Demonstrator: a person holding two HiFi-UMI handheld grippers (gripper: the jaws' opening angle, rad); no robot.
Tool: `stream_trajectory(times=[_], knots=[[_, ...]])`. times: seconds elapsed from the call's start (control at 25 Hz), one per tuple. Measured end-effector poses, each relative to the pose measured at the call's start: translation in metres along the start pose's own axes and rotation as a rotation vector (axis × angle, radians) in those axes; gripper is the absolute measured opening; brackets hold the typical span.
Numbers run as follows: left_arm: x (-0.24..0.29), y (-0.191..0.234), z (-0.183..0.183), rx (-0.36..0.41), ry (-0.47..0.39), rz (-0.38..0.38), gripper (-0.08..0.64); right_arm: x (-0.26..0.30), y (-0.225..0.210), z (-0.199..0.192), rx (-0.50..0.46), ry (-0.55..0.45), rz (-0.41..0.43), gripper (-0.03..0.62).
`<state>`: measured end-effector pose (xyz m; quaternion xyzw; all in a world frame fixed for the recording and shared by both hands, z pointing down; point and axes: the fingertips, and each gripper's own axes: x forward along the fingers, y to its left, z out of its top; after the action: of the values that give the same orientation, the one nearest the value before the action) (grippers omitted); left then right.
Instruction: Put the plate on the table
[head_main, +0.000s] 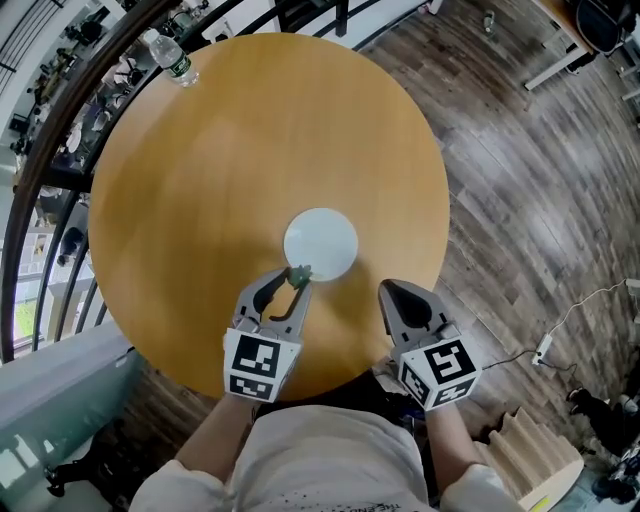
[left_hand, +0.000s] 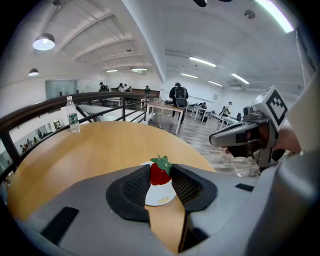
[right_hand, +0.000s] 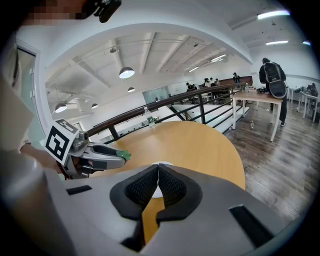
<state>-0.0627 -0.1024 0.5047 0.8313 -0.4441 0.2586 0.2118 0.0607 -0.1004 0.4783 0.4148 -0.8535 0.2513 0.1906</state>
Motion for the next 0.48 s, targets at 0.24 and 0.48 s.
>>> stream_trajectory(times=[0.24,0.48], knots=[[0.026,0.009,-0.008,-0.001,0.036,-0.002,0.147,0.015,-0.006,-0.005,0.014,0.011,0.007,0.025],[0.057,0.012,-0.023,0.01,0.083,-0.015,0.147,0.031,-0.014,-0.012,0.026,0.019,0.013,0.025]])
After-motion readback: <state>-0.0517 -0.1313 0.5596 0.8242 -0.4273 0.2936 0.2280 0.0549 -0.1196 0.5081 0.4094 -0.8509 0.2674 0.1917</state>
